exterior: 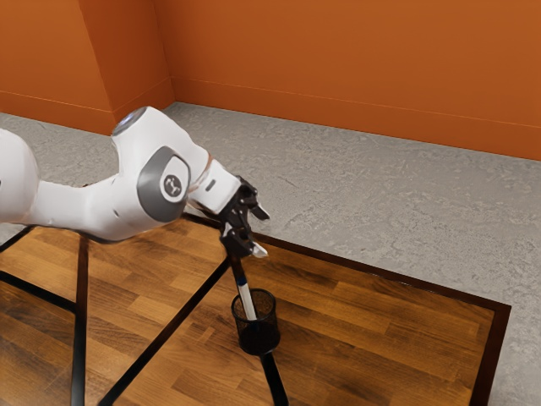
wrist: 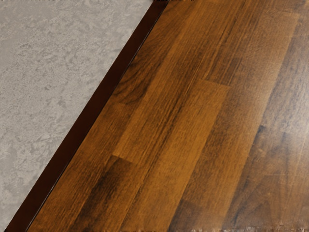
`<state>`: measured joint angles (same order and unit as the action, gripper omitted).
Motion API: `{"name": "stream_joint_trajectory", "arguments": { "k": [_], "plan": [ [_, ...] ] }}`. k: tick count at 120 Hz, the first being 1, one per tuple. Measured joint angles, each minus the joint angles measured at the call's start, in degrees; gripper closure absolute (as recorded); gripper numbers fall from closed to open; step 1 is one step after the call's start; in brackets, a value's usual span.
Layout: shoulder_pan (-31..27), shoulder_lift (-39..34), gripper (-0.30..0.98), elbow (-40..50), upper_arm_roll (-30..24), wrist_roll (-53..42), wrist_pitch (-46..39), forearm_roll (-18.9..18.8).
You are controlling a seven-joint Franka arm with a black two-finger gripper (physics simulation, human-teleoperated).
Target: Put the marker into the pen holder.
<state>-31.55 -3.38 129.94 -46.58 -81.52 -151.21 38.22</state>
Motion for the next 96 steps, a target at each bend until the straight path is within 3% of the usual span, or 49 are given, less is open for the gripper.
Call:
{"name": "stream_joint_trajectory", "arguments": {
  "k": [29, 62, 76, 96],
  "plan": [
    [-1.5, 0.6, 0.01, -16.7, 3.7, 1.7, 19.0, -19.4],
    [0.4, 7.0, 0.00, -37.4, 5.0, 7.2, 44.1, -35.6],
    [-0.6, 8.1, 0.00, -39.6, 5.0, 12.2, 51.2, -39.6],
    [-0.9, 8.3, 0.00, -39.8, 5.1, 18.0, 56.6, -41.5]
  ]
}}
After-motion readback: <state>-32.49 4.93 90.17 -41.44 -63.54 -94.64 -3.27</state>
